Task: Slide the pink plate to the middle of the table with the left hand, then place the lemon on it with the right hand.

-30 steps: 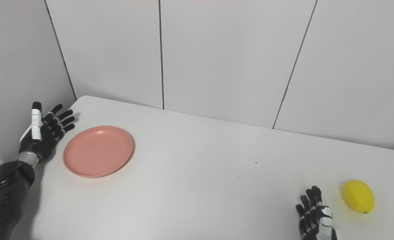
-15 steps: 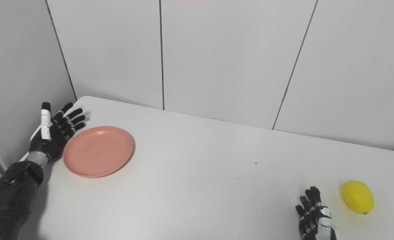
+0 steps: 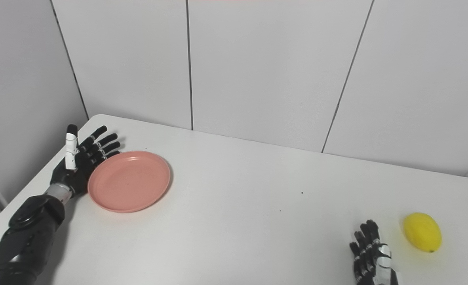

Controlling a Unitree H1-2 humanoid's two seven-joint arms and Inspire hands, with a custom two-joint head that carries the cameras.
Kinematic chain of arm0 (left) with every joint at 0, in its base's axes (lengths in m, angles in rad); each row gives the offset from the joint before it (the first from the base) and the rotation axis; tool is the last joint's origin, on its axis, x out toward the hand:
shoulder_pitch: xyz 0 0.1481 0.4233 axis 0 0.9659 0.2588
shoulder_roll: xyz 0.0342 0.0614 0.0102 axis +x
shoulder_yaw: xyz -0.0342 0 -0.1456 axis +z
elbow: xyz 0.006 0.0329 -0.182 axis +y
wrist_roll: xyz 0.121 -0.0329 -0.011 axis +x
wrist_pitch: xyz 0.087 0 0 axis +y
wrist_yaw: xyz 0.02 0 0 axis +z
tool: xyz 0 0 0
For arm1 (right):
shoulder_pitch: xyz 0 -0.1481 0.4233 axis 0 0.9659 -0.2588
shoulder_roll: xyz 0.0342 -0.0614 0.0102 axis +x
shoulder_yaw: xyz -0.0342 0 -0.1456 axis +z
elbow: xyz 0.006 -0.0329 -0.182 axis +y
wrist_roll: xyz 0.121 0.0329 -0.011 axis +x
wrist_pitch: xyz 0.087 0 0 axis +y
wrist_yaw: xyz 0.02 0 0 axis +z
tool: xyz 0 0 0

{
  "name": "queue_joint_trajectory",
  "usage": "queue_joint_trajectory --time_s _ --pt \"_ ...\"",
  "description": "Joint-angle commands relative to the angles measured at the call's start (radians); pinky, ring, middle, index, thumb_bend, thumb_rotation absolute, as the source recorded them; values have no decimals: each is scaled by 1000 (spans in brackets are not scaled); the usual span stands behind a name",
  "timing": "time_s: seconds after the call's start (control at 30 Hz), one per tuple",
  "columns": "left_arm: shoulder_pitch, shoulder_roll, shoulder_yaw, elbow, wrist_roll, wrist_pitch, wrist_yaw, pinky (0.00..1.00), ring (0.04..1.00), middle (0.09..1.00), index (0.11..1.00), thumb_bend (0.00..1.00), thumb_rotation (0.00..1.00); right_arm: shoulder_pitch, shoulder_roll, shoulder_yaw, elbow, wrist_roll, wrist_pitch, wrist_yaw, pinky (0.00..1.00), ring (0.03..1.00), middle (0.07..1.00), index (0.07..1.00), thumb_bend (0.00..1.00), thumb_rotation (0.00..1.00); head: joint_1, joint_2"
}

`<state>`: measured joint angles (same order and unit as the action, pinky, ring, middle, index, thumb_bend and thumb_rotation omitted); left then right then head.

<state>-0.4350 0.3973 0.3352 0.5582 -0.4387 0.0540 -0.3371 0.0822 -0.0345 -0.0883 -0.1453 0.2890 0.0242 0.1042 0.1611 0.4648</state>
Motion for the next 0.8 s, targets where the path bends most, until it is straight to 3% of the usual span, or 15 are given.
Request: queue_joint_trajectory --time_s 0.0,0.17,0.5,0.77 --pt "-7 2 -7 -45 -1 27 11 841 837 843 913 1000 1000 9 6 2 21 2 11 -3 1000 994 984 974 648 1000 -2 3" --pt "12 -15 -16 -98 -2 57 23 837 840 847 916 1000 1000 12 9 2 11 6 22 -7 1000 994 983 975 650 1000 -2 6" --pt "31 -108 -19 -219 39 141 191 813 821 827 883 1000 998 15 5 9 4 8 21 0 1000 1000 987 981 641 1000 -6 13" --pt "29 -160 -56 -229 75 150 245 829 824 818 881 1000 1000 16 7 11 10 7 3 4 1000 999 990 973 657 1000 -13 18"
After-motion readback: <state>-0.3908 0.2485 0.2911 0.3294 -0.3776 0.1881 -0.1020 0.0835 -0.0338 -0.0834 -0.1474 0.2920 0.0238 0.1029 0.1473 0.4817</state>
